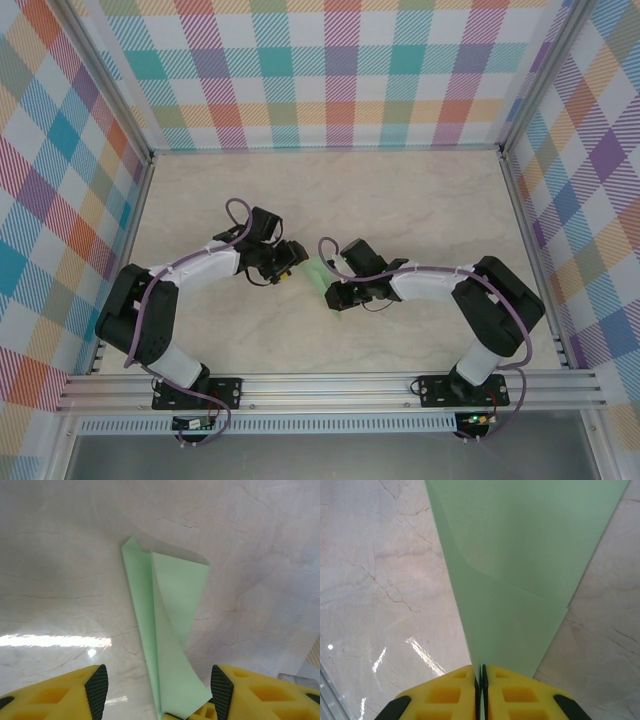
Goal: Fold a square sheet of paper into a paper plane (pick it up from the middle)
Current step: Fold the wing for the fifth time at the center of the table.
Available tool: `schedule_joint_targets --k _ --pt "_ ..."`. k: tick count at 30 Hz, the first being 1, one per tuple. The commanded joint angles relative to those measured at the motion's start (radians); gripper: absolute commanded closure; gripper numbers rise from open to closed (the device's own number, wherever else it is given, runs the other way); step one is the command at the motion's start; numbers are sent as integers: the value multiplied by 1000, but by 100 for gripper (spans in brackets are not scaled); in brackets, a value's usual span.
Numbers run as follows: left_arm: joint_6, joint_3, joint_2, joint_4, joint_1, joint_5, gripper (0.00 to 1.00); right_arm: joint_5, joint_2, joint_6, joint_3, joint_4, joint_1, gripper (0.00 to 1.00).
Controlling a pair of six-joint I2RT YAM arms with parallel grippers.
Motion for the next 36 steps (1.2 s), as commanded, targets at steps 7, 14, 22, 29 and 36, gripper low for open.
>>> schedule_joint_targets --k 7,14,22,29,36 --pt "-18 85 132 24 7 47 29 -4 16 -89 15 -40 -2 84" --pt "-15 134 200 -5 7 74 32 26 16 -115 39 -78 4 83" --pt "5 153 210 -71 8 62 58 55 34 -126 94 -122 32 79" --pt "3 153 211 -93 8 48 80 70 9 -89 75 -130 44 74" --pt "3 145 205 -101 9 40 90 132 -14 -87 71 -183 71 73"
